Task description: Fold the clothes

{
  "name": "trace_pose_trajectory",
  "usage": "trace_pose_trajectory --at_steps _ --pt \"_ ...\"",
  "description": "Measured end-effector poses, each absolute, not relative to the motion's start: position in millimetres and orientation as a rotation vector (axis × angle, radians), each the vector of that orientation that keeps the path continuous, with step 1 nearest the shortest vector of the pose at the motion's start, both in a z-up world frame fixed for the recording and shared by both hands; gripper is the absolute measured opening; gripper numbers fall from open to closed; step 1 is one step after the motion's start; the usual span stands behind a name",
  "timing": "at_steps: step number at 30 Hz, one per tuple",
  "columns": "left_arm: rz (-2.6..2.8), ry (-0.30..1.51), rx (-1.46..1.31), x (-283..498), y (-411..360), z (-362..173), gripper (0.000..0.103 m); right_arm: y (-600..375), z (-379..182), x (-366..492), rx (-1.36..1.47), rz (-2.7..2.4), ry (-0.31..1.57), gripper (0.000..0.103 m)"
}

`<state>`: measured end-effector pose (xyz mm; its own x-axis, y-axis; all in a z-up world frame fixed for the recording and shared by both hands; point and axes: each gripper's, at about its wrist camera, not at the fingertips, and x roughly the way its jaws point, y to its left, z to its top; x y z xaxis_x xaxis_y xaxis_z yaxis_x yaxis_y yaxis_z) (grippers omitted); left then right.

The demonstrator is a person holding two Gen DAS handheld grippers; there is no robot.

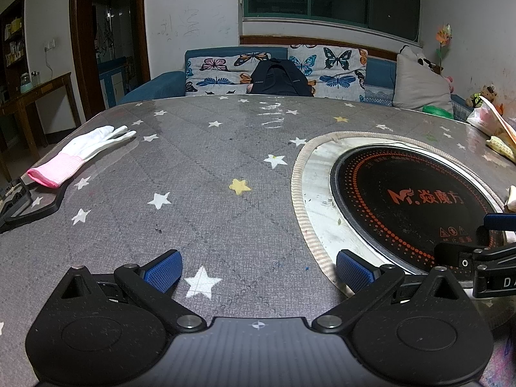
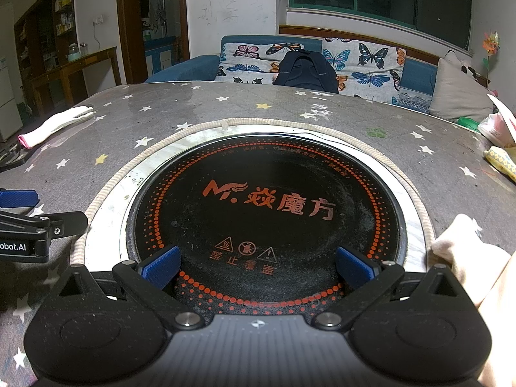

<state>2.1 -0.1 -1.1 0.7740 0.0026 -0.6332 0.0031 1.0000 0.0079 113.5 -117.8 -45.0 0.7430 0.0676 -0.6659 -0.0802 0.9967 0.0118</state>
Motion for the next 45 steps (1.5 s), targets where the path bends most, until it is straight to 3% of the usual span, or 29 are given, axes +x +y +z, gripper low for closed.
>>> trace_pose_trajectory --at_steps 22,45 --pt "-0.025 0.684 0.01 -5 -8 5 0.103 -120 -34 96 -0.023 0.099 0.699 0.103" --pt "-0.238 0.671 0.039 -29 -79 40 0.103 -162 7 16 0.002 0.033 0.586 0.103"
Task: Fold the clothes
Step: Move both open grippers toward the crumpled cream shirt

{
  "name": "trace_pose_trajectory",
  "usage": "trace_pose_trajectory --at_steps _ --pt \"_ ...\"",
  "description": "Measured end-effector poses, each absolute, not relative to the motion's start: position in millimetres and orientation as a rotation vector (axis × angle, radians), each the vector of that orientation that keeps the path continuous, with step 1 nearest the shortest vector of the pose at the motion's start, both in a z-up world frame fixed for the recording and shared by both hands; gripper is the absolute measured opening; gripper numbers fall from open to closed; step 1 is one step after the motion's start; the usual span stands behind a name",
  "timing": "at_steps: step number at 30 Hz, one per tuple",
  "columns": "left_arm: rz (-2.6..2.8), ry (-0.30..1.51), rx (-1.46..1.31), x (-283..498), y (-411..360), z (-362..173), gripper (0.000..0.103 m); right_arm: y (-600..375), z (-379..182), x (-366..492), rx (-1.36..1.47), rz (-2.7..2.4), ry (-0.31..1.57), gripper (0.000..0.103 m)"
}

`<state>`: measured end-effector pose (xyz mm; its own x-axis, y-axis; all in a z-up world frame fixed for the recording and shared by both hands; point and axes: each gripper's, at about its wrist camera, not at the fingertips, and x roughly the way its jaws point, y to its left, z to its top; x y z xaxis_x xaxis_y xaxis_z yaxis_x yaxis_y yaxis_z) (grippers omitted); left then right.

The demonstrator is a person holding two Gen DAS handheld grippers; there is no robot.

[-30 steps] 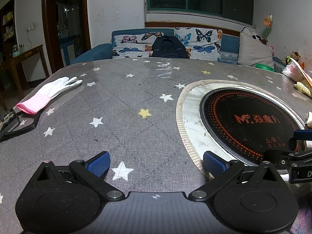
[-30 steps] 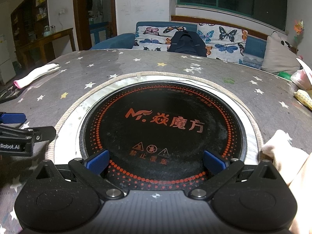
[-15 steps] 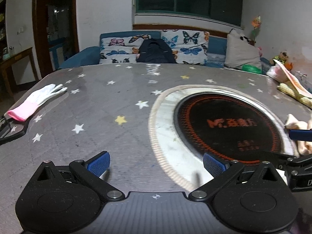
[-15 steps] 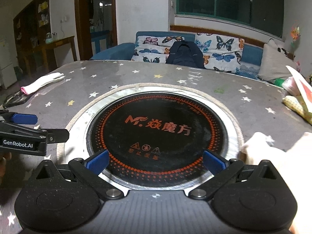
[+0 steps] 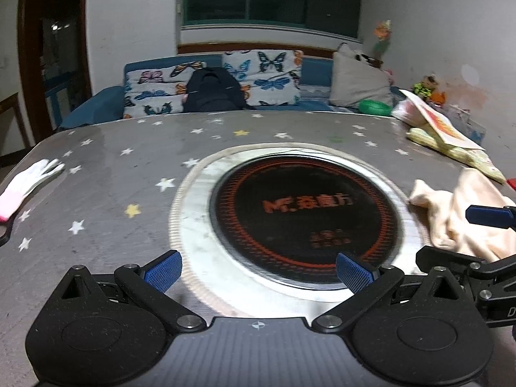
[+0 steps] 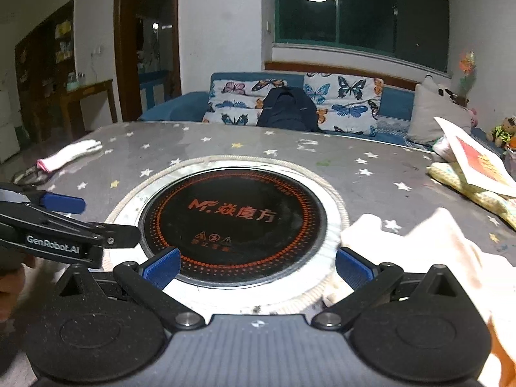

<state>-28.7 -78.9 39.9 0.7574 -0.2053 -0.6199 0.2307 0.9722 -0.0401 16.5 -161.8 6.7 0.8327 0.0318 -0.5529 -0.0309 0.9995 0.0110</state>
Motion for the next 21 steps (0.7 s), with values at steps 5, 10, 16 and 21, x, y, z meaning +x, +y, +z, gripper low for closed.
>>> trace_pose_trajectory --at_steps 5,10,16,21 --pt "-0.287 0.666 0.052 -35 -97 46 0.103 -175 11 -6 0.005 0.012 0.563 0.103" --pt "-0.337 0.683 0.024 -37 -111 50 0.103 -189 16 -25 0.022 -0.021 0.55 0.103" --pt "-0.383 0.681 0.044 -42 -132 55 0.103 -207 18 -43 0.032 -0.076 0.551 0.103" --pt "-0.416 0.695 0.056 -43 -149 56 0.103 -219 17 -54 0.036 -0.111 0.563 0.103"
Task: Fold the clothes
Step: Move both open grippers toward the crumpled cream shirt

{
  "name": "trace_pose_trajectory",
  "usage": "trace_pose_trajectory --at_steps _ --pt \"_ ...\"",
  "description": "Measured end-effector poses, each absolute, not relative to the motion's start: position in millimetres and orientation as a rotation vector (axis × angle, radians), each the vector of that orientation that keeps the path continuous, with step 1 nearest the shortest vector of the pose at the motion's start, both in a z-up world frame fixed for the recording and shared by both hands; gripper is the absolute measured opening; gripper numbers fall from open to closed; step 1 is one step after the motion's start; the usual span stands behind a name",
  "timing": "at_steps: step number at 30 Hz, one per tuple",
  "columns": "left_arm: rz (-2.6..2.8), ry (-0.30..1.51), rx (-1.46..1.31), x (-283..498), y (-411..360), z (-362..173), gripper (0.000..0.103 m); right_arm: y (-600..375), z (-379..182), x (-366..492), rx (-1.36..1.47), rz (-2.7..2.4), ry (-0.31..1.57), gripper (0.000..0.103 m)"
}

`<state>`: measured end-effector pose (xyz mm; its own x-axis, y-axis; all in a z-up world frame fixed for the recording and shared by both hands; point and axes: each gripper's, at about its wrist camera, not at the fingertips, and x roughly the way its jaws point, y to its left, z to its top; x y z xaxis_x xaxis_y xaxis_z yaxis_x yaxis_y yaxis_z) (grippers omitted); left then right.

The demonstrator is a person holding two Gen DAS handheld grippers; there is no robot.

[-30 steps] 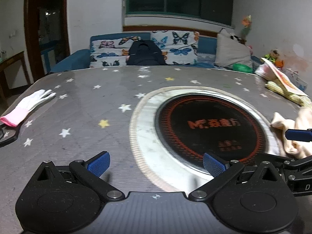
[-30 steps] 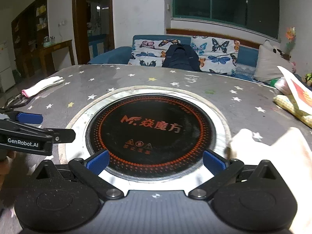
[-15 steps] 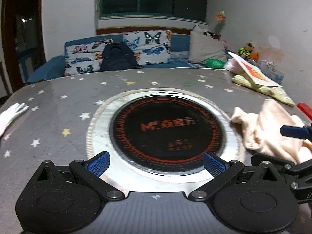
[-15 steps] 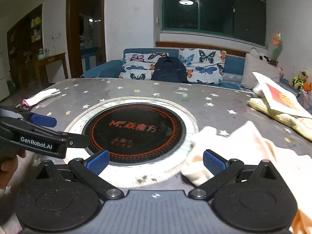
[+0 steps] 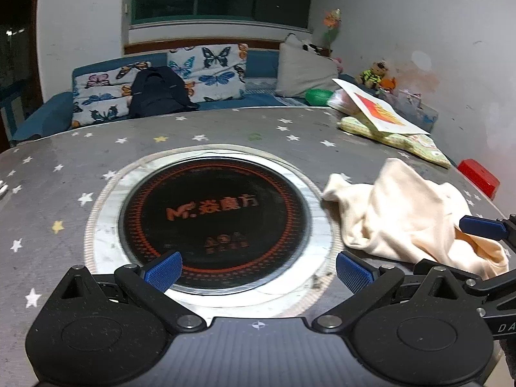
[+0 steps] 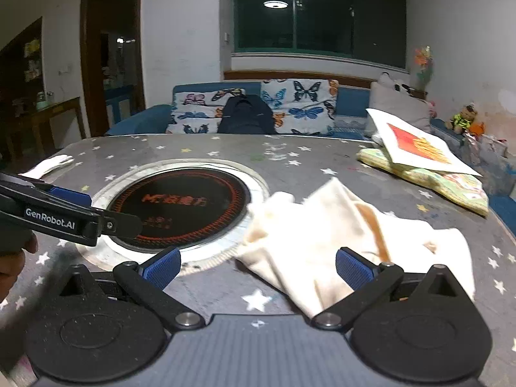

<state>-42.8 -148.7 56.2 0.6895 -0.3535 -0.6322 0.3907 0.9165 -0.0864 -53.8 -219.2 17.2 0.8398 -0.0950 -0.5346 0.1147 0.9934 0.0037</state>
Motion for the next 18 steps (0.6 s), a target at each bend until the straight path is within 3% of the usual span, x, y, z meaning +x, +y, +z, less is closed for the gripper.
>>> trace_pose_trajectory --at_steps 18 --pt "-0.504 0.723 0.131 -44 -204 60 0.103 -269 10 -77 0.081 -0.232 0.596 0.102"
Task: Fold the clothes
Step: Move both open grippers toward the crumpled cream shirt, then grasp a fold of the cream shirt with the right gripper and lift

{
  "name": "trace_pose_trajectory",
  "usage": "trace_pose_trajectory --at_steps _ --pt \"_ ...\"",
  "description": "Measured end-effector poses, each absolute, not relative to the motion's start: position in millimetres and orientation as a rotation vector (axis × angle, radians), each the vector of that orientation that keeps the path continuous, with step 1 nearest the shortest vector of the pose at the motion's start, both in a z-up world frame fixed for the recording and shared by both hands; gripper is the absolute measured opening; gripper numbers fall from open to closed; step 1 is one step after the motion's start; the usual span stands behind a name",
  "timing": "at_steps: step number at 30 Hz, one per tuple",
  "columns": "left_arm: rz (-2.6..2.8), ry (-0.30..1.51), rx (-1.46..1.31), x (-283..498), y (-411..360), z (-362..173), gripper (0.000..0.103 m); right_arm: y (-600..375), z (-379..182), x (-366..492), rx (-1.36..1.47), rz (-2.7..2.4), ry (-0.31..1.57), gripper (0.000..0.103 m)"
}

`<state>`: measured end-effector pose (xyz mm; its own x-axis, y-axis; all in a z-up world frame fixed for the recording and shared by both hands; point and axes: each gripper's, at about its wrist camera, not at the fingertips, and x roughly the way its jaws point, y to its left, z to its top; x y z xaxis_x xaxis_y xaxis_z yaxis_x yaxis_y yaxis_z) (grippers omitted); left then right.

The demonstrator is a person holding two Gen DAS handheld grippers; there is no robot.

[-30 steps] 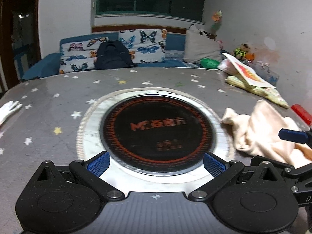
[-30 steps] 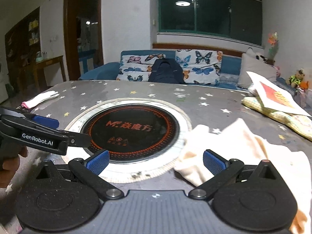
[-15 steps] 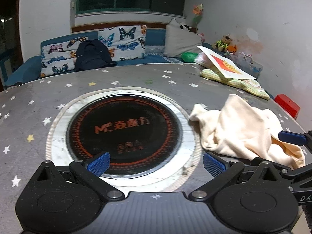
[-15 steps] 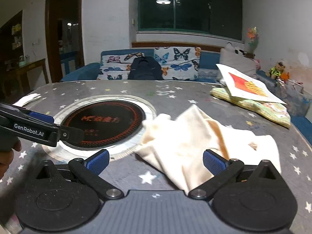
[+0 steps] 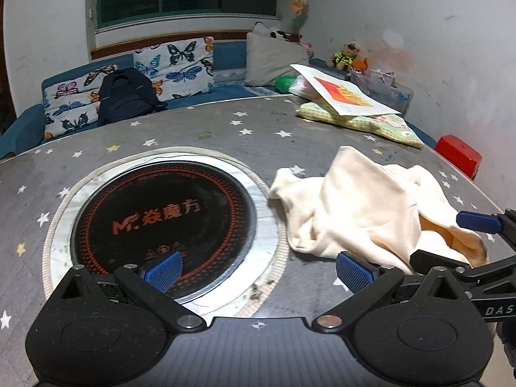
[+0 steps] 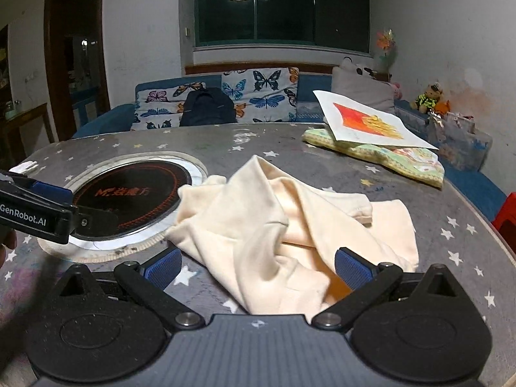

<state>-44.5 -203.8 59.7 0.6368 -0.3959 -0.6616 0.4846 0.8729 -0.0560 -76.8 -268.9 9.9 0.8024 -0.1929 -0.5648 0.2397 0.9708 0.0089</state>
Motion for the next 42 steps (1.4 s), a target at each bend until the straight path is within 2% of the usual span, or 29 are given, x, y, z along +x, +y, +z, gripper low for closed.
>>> trace_pose_trajectory --at_steps 7,16,22,24,26,30,32,36,42 --pt "-0.517 0.738 0.15 -43 -215 59 0.103 -281 3 -69 0.096 -0.228 0.612 0.094" --pt "-0.507 0.745 0.168 -38 -220 59 0.103 -287 -2 -50 0.08 -0.205 0.622 0.079" --pt "-0.499 0.747 0.174 -37 -218 59 0.103 -294 -9 -37 0.104 -0.184 0.651 0.058" --pt "-0.495 0.748 0.172 -36 -216 60 0.103 -295 -11 -35 0.113 -0.174 0.659 0.043" --pt "-0.491 0.747 0.171 -36 -215 61 0.103 -294 -12 -35 0.122 -0.163 0.662 0.038" --pt "-0.489 0.741 0.168 -36 -211 64 0.103 -289 -10 -39 0.117 -0.143 0.651 0.019" --pt "-0.489 0.736 0.165 -36 -208 66 0.103 -286 -8 -41 0.11 -0.135 0.64 0.014" --pt "-0.489 0.727 0.154 -36 -203 70 0.103 -276 -2 -47 0.109 -0.089 0.616 0.009" --pt "-0.508 0.707 0.139 -38 -198 78 0.103 -239 1 -56 0.039 0.033 0.606 0.008"
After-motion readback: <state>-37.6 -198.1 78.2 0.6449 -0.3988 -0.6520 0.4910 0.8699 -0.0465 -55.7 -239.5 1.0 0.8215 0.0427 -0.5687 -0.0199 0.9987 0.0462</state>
